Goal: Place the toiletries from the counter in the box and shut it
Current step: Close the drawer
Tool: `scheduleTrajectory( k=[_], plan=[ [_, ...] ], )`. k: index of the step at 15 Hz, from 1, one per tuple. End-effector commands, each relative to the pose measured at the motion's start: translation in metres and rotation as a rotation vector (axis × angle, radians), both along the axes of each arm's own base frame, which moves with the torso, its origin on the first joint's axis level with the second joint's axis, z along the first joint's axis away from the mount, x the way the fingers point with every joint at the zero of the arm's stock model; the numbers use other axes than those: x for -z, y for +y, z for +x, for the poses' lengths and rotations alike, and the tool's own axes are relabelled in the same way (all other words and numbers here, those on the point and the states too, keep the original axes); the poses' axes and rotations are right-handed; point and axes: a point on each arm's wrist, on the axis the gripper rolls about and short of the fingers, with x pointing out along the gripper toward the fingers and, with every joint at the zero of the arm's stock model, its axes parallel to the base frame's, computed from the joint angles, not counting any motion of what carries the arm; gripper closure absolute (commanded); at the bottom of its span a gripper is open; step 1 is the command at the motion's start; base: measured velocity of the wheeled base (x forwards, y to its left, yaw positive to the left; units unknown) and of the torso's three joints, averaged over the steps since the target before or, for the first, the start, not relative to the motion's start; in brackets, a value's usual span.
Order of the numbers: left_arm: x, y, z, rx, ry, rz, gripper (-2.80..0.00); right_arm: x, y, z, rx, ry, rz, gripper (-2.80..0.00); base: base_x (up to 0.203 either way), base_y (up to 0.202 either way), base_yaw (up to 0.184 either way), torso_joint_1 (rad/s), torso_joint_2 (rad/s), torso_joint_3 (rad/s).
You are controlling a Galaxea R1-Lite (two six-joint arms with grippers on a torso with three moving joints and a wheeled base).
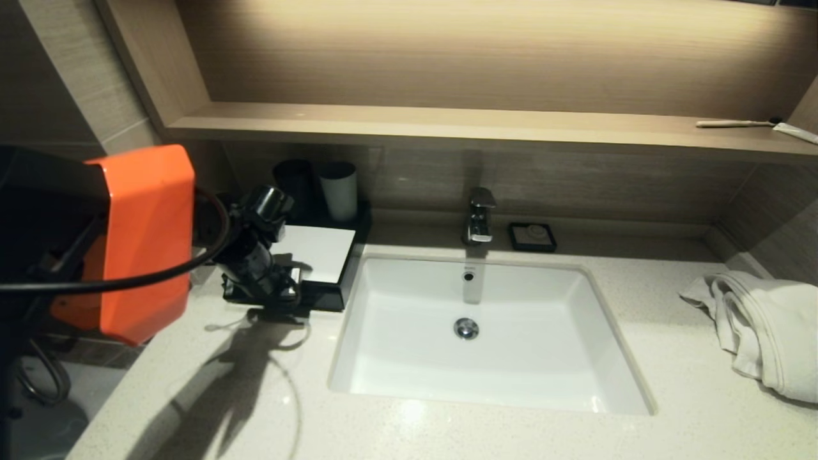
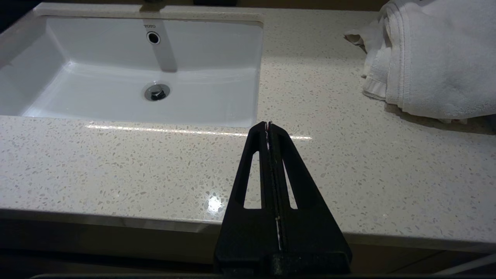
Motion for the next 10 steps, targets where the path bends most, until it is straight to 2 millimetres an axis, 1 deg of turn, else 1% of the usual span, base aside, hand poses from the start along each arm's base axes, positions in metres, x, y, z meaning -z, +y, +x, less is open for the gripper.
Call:
scheduleTrajectory(
  k=[1, 3, 5, 7, 9, 10],
  plan=[
    [-0.001, 0.0, 0.002, -0.003, 0.002, 0.001, 0.0, 0.0, 0.0, 0.0, -0.001, 0.0, 0.0, 0.0, 0.0, 0.0, 0.0, 0.0, 0.0, 0.0],
    [-0.005, 0.0, 0.002, -0.003, -0.002, 0.0, 0.0, 0.0, 0.0, 0.0, -0.001, 0.0, 0.0, 0.0, 0.0, 0.0, 0.0, 0.0, 0.0, 0.0],
    [-0.014, 0.001, -0.005, -0.002, 0.004, 0.001, 0.0, 0.0, 0.0, 0.0, -0.001, 0.0, 0.0, 0.0, 0.0, 0.0, 0.0, 0.0, 0.0, 0.0],
    [-0.031, 0.006, -0.025, 0.001, 0.048, 0.011, 0.0, 0.0, 0.0, 0.0, -0.001, 0.0, 0.0, 0.0, 0.0, 0.0, 0.0, 0.0, 0.0, 0.0],
    [-0.051, 0.012, -0.054, 0.007, 0.099, 0.021, 0.0, 0.0, 0.0, 0.0, -0.001, 0.0, 0.0, 0.0, 0.0, 0.0, 0.0, 0.0, 0.0, 0.0],
    [-0.058, 0.015, -0.069, 0.009, 0.116, 0.024, 0.0, 0.0, 0.0, 0.0, -0.001, 0.0, 0.0, 0.0, 0.0, 0.0, 0.0, 0.0, 0.0, 0.0]
  ],
)
